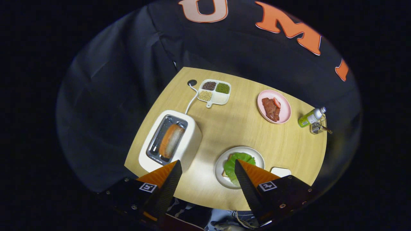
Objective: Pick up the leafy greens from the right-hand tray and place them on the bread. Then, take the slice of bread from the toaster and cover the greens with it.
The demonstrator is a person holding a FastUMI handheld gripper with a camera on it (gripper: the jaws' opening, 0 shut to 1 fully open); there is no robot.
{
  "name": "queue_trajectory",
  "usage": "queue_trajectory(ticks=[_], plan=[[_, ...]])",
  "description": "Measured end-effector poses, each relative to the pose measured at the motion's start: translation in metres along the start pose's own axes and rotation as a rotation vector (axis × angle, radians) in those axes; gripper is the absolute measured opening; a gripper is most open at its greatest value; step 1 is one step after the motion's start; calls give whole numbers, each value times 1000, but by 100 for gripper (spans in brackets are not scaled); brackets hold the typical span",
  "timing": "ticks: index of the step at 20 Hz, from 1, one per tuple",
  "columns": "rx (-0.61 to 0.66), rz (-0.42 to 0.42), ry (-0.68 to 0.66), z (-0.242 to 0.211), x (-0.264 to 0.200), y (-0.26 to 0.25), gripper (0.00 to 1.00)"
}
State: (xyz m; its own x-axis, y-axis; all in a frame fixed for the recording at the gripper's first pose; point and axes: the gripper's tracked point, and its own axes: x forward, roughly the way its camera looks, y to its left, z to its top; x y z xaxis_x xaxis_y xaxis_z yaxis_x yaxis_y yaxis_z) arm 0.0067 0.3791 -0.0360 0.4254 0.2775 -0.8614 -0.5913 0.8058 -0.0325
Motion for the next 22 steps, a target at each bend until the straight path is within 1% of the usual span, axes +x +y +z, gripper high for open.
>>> queue_trajectory(ticks=[3,5,7,8,9,10,11,14,15,19,20,22], plan=[[-7,15,6,18,9,29,98],[-7,41,25,23,18,50,96],[-1,53,48,25,34,63,90],[8,50,61,24,41,65,83],[19,47,70,25,48,68,79],[32,37,81,25,55,67,71],[51,25,91,25,60,65,66],[91,4,122,23,77,62,43],[104,4,135,21,82,64,40],[120,7,161,15,95,68,36],[132,8,157,16,94,72,20],[150,-7,140,22,94,70,9]])
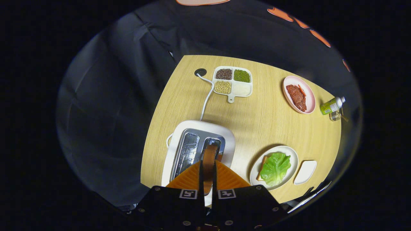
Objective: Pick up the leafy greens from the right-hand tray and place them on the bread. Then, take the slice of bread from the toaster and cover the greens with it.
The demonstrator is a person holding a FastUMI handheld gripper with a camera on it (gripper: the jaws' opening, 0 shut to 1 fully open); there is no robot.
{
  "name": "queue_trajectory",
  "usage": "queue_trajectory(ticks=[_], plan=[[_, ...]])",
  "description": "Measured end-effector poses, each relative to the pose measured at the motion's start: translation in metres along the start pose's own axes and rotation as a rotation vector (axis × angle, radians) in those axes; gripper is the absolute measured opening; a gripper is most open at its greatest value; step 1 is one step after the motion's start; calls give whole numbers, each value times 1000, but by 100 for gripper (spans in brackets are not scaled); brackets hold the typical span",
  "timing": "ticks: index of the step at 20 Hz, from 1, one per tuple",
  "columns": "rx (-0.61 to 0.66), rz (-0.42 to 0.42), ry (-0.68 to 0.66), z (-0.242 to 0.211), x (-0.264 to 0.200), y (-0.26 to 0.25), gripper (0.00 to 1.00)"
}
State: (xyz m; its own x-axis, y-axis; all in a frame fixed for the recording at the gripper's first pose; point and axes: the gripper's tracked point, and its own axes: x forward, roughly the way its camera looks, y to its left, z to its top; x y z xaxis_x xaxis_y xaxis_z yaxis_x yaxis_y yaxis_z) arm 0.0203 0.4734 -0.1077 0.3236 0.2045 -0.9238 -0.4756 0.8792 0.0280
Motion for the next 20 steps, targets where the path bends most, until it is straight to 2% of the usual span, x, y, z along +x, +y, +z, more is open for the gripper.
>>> queue_trajectory(ticks=[2,6,13,20], plan=[[25,2,-4,0,-7,4,6],[20,15,-37,5,-36,9,6],[64,108,-124,16,-84,0,6],[93,169,-199,3,-121,-51,6]])
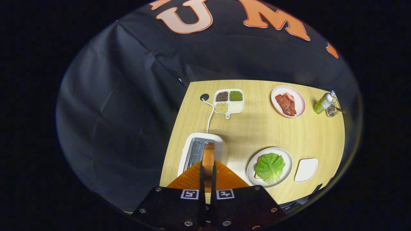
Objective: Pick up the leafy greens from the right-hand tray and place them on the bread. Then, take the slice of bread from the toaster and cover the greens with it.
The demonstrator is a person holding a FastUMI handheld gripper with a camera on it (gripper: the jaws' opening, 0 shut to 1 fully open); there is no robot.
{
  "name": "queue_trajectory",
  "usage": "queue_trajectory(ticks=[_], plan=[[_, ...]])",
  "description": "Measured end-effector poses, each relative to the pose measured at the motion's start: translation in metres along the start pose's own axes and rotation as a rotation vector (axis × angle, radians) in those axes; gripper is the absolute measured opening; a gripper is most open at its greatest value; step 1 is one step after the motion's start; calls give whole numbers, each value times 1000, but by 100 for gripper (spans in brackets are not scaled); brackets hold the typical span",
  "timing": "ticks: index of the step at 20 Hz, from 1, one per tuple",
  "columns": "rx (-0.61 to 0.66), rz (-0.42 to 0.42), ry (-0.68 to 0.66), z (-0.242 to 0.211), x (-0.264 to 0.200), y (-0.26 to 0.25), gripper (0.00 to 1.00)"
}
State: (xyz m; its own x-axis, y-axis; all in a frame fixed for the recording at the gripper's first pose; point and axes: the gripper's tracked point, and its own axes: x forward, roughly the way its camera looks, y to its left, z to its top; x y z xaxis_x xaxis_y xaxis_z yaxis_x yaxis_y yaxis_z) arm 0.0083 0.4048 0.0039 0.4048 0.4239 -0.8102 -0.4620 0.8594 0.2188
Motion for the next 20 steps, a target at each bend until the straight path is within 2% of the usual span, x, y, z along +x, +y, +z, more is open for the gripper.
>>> queue_trajectory(ticks=[4,8,14,20], plan=[[27,-4,-35,-7,-16,-54,6],[85,26,-22,-25,-11,-107,6],[122,95,34,-56,23,-156,6],[141,198,86,-80,64,-175,6]])
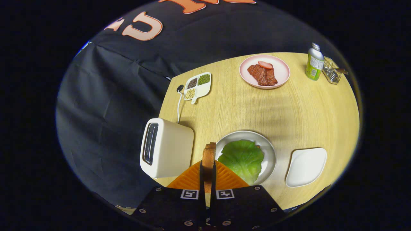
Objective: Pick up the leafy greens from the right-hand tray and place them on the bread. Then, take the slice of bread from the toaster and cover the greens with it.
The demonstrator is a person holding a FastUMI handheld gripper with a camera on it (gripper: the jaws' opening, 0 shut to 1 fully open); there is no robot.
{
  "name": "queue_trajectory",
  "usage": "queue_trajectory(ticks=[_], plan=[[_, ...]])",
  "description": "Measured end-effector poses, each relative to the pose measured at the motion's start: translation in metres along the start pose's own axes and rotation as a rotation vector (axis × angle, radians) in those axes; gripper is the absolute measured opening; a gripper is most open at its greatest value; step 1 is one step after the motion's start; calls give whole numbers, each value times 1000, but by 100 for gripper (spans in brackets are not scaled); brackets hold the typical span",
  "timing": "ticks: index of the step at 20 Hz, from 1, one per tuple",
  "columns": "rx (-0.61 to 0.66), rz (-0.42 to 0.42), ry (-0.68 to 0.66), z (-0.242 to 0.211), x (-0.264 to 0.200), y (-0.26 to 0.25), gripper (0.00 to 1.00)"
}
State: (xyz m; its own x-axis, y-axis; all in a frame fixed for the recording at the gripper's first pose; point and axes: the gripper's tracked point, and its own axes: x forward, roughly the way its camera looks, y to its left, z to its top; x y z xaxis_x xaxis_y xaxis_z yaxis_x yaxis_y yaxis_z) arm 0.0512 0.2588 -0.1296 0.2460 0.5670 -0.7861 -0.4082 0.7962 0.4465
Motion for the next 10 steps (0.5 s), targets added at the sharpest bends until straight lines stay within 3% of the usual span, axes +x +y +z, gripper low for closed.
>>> queue_trajectory(ticks=[6,10], plan=[[25,60,30,-11,28,-38,6],[64,55,33,-12,37,-71,8]])
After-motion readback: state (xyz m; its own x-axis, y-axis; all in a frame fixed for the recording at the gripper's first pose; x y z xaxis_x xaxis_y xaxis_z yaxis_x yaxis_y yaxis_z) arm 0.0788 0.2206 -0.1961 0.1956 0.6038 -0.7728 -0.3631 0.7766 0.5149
